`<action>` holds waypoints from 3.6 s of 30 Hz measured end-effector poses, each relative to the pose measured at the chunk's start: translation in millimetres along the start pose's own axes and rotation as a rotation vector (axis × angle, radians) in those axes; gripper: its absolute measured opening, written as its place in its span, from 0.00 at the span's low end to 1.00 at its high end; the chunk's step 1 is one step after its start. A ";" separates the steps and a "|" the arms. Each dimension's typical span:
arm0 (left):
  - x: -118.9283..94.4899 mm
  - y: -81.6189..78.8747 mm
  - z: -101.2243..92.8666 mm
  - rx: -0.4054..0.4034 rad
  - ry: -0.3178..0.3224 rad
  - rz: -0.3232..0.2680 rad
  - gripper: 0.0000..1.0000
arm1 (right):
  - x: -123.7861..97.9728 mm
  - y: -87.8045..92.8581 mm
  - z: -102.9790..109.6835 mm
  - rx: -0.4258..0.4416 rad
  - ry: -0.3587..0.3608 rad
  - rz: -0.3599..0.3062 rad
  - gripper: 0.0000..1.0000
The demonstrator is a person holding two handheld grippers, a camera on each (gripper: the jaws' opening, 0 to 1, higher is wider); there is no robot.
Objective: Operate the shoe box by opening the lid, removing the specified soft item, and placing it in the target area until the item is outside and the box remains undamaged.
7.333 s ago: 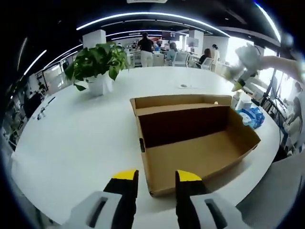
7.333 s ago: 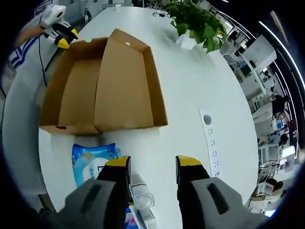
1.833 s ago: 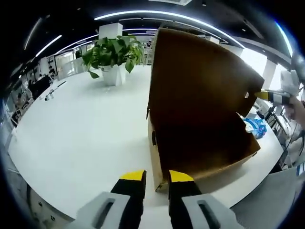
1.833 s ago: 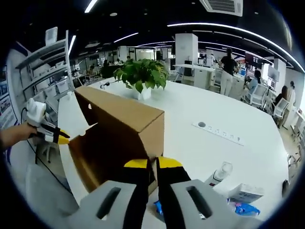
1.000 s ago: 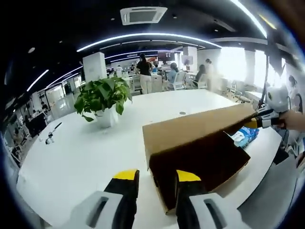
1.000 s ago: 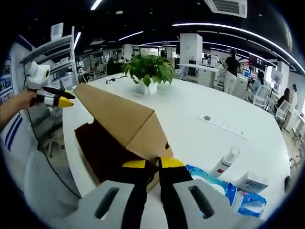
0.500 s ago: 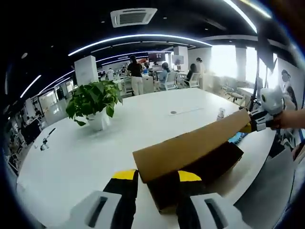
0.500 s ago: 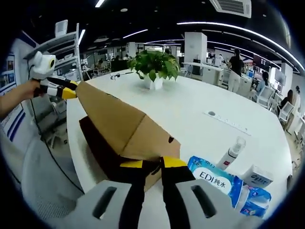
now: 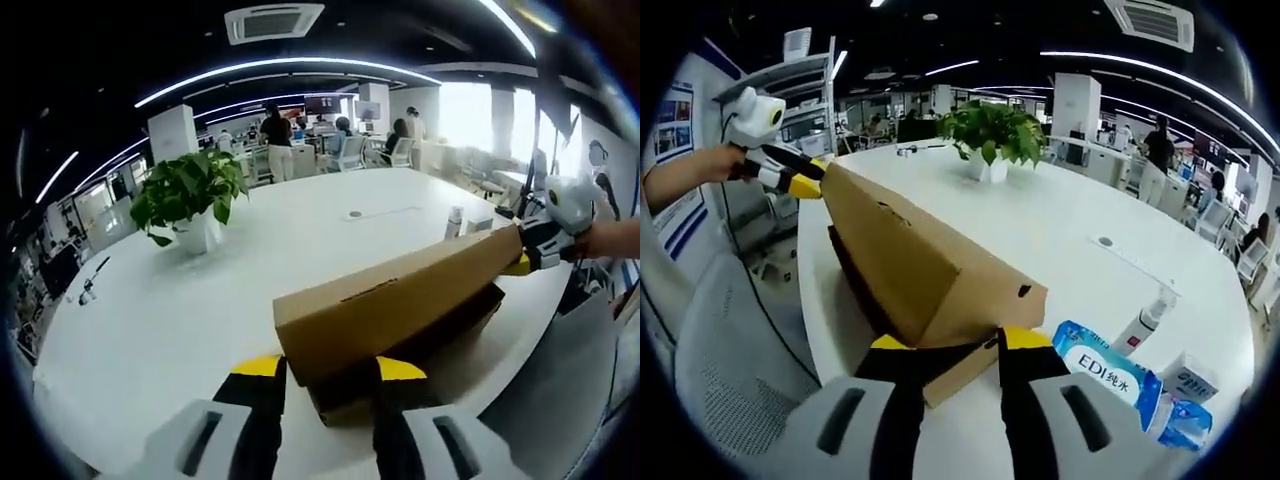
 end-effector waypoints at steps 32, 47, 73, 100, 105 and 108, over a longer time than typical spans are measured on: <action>26.4 39.4 -8.0 -0.024 0.067 0.137 0.37 | 6.5 28.6 12.1 0.086 -0.096 0.065 0.44; 36.5 58.7 -11.8 -0.084 0.069 0.175 0.35 | 16.3 43.6 14.9 0.070 -0.086 0.104 0.43; 60.6 55.1 -1.6 -0.098 0.077 0.222 0.31 | 32.8 44.7 -2.5 0.026 -0.063 0.118 0.41; 106.8 26.1 17.2 -0.080 0.094 0.224 0.31 | 60.1 30.1 -45.4 0.033 -0.044 0.131 0.42; 115.2 21.3 21.6 -0.084 0.095 0.221 0.31 | 65.8 27.0 -53.5 0.033 -0.043 0.137 0.42; 119.2 18.9 23.3 -0.083 0.096 0.221 0.31 | 68.7 25.2 -57.6 0.034 -0.041 0.139 0.42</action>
Point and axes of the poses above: the point that each gripper's makers call its tool centre point, and the gripper's own axes: x roughly forward along the fingers, z roughly to its left, y roughly out of its underside, the point moved 8 cm from there along -x, roughly backward along the fingers, and after that the axes turned 4 degrees about -z, right-handed, at the moved point
